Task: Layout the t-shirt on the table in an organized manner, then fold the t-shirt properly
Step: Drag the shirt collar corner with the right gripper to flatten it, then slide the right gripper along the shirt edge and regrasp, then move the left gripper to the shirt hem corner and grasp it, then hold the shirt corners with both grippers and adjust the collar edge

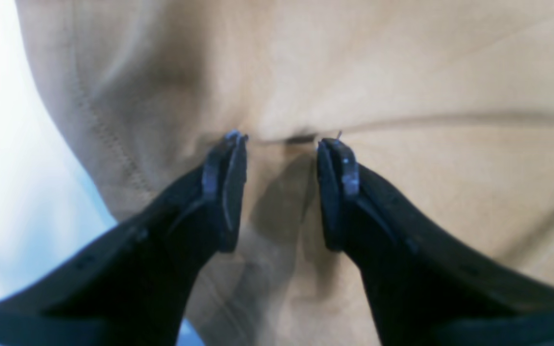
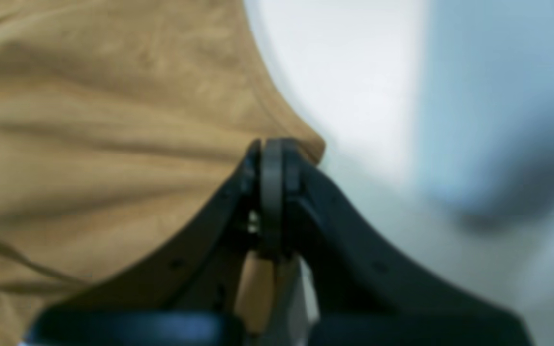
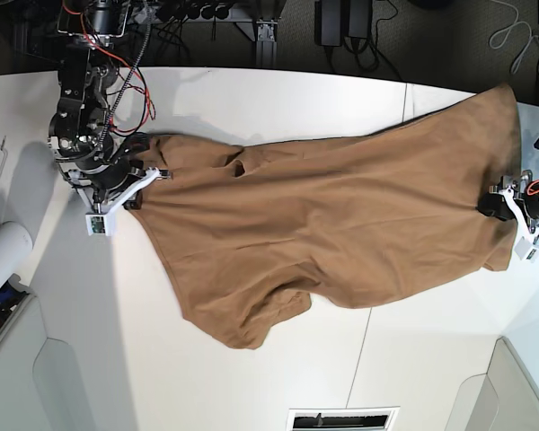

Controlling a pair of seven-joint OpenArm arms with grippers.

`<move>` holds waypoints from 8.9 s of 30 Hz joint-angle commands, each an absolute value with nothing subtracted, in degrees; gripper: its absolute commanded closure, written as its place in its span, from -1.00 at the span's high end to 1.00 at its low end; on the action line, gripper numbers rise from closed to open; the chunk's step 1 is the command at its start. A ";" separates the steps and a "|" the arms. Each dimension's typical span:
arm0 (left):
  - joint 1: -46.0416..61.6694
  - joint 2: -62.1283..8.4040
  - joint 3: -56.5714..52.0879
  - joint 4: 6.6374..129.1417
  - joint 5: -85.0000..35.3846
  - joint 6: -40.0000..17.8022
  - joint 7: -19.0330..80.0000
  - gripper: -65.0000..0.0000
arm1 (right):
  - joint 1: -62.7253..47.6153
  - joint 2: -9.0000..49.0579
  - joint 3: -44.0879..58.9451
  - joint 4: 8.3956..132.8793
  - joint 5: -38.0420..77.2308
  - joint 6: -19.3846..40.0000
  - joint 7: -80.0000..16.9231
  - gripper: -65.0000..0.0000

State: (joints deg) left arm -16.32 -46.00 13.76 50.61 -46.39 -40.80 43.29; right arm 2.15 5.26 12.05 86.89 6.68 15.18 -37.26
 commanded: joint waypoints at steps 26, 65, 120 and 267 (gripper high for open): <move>-23.46 -43.88 14.06 55.55 -48.29 -40.00 48.60 -0.12 | -9.56 5.52 23.49 103.79 35.62 30.94 -47.00 -1.00; -20.60 -43.62 14.06 55.55 -49.08 -40.00 49.95 -0.12 | -8.73 5.54 19.49 98.04 32.25 33.19 -45.36 -1.00; -19.53 -44.80 14.06 55.37 -41.78 -40.00 41.30 -0.12 | 7.53 6.85 7.88 80.16 9.87 25.21 -35.81 -1.00; 18.28 -39.51 -32.14 66.48 -67.94 -40.00 52.14 0.07 | -22.90 0.14 27.03 107.13 40.84 32.82 -46.28 -0.01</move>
